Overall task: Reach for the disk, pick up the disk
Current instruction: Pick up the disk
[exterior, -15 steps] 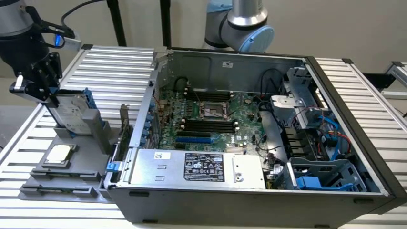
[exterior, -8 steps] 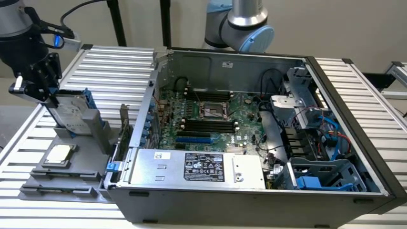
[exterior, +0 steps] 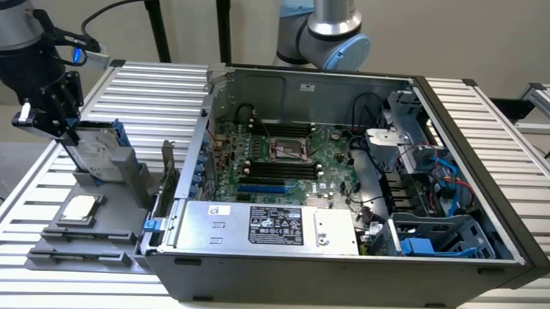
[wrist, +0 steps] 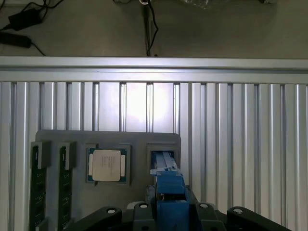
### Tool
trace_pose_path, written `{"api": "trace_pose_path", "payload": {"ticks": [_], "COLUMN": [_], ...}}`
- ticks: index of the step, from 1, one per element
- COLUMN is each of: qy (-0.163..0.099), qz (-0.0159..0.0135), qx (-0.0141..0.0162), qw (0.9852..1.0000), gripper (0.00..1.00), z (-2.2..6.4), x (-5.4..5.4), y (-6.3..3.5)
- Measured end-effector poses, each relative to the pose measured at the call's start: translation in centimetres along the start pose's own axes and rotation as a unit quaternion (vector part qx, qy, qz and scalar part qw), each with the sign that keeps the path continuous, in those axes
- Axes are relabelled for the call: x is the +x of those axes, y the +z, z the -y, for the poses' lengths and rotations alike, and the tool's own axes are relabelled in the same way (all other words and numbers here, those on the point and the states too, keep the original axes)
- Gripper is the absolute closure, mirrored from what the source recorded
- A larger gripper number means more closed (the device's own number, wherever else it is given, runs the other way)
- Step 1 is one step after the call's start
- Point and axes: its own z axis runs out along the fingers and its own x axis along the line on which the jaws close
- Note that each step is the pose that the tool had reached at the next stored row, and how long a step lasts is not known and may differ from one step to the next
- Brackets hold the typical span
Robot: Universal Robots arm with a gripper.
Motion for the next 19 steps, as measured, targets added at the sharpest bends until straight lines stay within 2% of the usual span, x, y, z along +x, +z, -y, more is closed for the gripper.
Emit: {"api": "trace_pose_path", "payload": {"ticks": [5, 11, 19], "qy": [0.000, 0.000, 0.000], "qz": [0.0000, 0.0000, 0.0003], "qx": [0.0000, 0.0000, 0.0000], "qw": [1.0000, 1.0000, 1.0000], "gripper": [0.67, 0.67, 0.67], "z": [-0.01, 0.06, 0.40], "x": [0.0, 0.0, -0.1], "y": [-0.07, -0.63, -2.26]}}
